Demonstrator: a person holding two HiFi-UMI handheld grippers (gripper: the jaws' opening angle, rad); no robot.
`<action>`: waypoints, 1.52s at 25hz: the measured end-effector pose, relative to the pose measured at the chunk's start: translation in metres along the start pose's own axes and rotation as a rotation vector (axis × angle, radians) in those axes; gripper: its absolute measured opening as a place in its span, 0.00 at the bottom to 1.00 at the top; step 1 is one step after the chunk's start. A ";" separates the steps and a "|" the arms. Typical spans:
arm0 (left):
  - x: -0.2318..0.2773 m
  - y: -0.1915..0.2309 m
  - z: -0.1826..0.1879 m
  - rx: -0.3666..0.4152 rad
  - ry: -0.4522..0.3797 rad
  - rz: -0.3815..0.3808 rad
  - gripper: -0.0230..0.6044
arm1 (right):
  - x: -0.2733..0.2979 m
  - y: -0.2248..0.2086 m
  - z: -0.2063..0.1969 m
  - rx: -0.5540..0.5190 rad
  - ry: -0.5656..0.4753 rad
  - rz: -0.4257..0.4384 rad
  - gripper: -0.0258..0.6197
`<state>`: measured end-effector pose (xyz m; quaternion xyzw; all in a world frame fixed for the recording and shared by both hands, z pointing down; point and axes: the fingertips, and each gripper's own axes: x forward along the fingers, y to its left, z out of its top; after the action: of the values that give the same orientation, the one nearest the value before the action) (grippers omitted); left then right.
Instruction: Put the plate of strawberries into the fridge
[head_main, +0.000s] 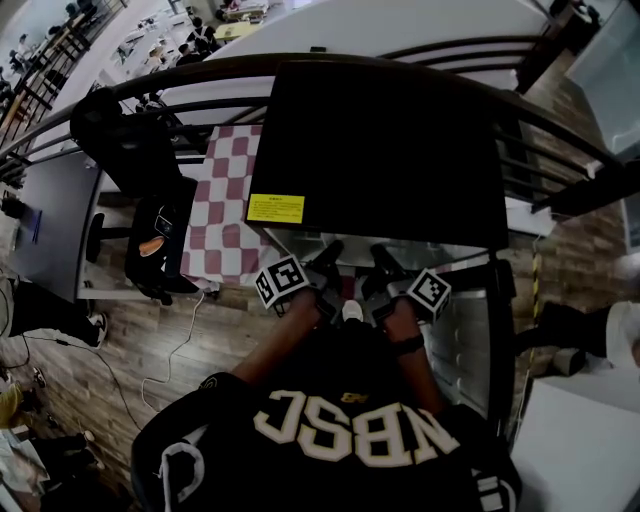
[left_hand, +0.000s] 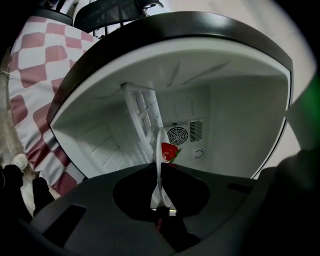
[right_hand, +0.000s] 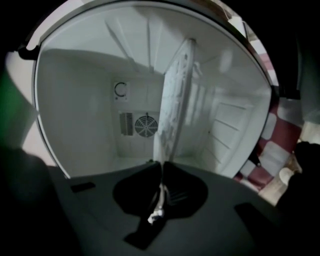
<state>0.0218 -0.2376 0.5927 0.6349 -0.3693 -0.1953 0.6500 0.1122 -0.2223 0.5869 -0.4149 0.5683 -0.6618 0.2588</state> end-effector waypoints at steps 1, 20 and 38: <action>0.001 0.000 0.000 -0.005 0.000 -0.003 0.08 | 0.000 -0.001 0.001 0.006 -0.003 -0.002 0.09; 0.000 -0.002 0.001 -0.016 0.002 -0.006 0.09 | 0.004 0.005 0.005 -0.093 -0.004 -0.019 0.09; -0.020 -0.002 -0.004 -0.007 0.004 -0.041 0.23 | -0.010 0.011 -0.008 -0.152 -0.006 0.025 0.31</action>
<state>0.0119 -0.2202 0.5863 0.6402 -0.3544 -0.2087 0.6488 0.1094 -0.2120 0.5737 -0.4281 0.6211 -0.6123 0.2367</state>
